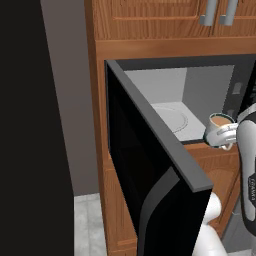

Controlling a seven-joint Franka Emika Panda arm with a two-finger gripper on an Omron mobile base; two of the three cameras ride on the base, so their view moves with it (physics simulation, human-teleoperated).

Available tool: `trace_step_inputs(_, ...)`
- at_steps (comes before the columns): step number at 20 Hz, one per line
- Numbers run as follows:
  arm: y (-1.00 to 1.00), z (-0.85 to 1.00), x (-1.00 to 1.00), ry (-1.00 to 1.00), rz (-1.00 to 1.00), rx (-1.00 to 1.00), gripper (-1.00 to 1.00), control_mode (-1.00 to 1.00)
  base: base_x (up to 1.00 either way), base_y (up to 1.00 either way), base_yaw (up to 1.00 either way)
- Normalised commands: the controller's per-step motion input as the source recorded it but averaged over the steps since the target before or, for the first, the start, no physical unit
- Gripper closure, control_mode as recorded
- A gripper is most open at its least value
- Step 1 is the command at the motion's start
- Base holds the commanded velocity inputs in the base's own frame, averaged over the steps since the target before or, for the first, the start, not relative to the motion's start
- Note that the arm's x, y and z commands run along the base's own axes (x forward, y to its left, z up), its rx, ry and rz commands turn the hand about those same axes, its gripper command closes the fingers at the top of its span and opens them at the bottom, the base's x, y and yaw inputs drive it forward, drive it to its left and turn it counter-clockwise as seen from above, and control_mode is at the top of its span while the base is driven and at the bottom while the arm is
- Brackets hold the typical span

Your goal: Pick the cup of tea, navigate to the dining table, and place it on the saucer.

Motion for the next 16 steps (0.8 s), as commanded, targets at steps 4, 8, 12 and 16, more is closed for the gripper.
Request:
trace_step_inputs(4, 0.0, 0.0, 0.0, 0.0, 0.0, 0.0, 1.0, -1.0, 0.0, 0.0, 0.0)
trace_step_inputs(8, 0.0, 0.0, 0.0, 0.0, 0.0, 0.0, 1.0, -1.0, 0.0, 0.0, 0.0)
trace_step_inputs(12, 0.0, 0.0, 0.0, 0.0, 0.0, 0.0, 1.0, 1.0, -0.03, 0.0, 0.0)
trace_step_inputs(16, 0.0, 0.0, 0.0, 0.0, 0.0, 0.0, 1.0, 1.0, -0.63, -0.04, -0.14)
